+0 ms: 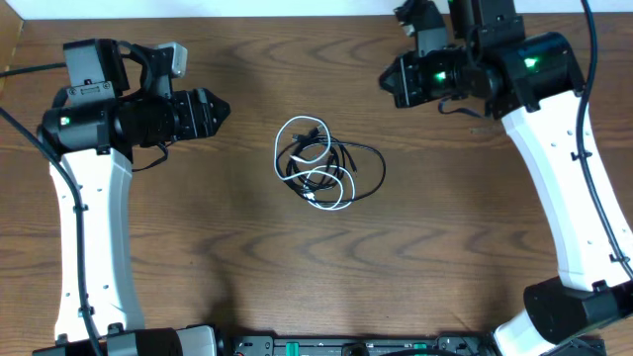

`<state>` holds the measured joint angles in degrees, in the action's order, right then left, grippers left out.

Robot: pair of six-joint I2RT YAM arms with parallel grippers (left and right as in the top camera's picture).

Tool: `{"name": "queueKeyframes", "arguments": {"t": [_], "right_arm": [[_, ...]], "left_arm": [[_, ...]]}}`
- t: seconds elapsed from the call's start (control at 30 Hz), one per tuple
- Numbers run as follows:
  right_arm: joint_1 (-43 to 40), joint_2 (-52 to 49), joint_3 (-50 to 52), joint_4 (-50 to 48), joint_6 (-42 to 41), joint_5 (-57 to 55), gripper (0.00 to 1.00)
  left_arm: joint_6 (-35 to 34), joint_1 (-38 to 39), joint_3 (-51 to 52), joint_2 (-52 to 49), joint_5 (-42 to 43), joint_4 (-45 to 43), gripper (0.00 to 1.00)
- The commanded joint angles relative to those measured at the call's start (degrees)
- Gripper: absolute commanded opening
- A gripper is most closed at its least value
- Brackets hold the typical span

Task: Untangle cables

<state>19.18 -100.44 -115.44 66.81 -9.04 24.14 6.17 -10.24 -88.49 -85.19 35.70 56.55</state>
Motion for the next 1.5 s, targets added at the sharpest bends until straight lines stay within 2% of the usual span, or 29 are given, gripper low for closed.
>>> {"name": "queueKeyframes", "arguments": {"t": [0.0, 0.07, 0.17, 0.23, 0.4, 0.5, 0.53, 0.6, 0.83, 0.9, 1.17, 1.3, 1.4, 1.47], "right_arm": [[-0.8, -1.0, 0.9, 0.5, -3.5, -6.3, 0.02], [-0.8, -1.8, 0.9, 0.7, -4.3, -7.8, 0.07], [-1.3, -3.3, 0.9, 0.7, -4.3, -8.2, 0.22], [-2.1, -3.8, 0.9, 0.8, -4.3, -8.2, 0.28], [-4.9, -4.1, 0.9, 2.1, -4.2, -8.2, 0.36], [-6.2, -4.1, 0.9, 3.5, -4.2, -8.2, 0.37], [-6.7, -4.1, 0.9, 4.4, -4.2, -8.2, 0.38], [-7.2, -4.1, 0.9, 5.2, -4.2, -8.2, 0.38], [-7.3, -4.1, 0.9, 5.9, -4.2, -8.2, 0.40], [-7.3, -4.1, 0.9, 6.2, -4.2, -8.2, 0.41], [-7.4, -4.1, 0.9, 6.9, -3.5, -8.2, 0.42], [-7.4, -4.1, 0.9, 6.9, -3.5, -8.2, 0.42], [-7.3, -4.1, 0.9, 7.2, -3.5, -8.2, 0.42], [-7.3, -4.1, 0.9, 7.6, -3.5, -8.2, 0.41]], "left_arm": [[0.9, 1.6, 0.8, -0.6, 1.4, -0.1, 0.68], [0.9, 3.8, 0.9, -1.0, 1.4, -0.5, 0.68], [0.5, 8.6, 0.9, -2.6, 0.3, -1.6, 0.68], [-2.4, 12.2, 0.9, -4.6, -3.5, -2.9, 0.68], [-5.9, 20.0, 0.9, -11.2, -13.0, -4.2, 0.68], [-11.2, 22.3, 0.9, -14.4, -17.7, -2.8, 0.63], [-14.9, 23.1, 0.9, -15.7, -19.6, -1.9, 0.62], [-16.9, 24.2, 0.9, -17.4, -20.0, -1.7, 0.59], [-17.2, 27.1, 0.9, -24.6, -28.6, -4.6, 0.56], [-17.2, 27.0, 0.9, -26.8, -30.3, -6.2, 0.52], [-11.6, 27.2, 0.9, -32.5, -29.6, -12.8, 0.50], [-10.5, 27.2, 0.9, -34.2, -29.1, -14.5, 0.42], [-11.3, 27.2, 0.9, -35.9, -29.1, -15.2, 0.29], [-12.5, 27.2, 0.9, -36.7, -29.1, -15.1, 0.24]]}}
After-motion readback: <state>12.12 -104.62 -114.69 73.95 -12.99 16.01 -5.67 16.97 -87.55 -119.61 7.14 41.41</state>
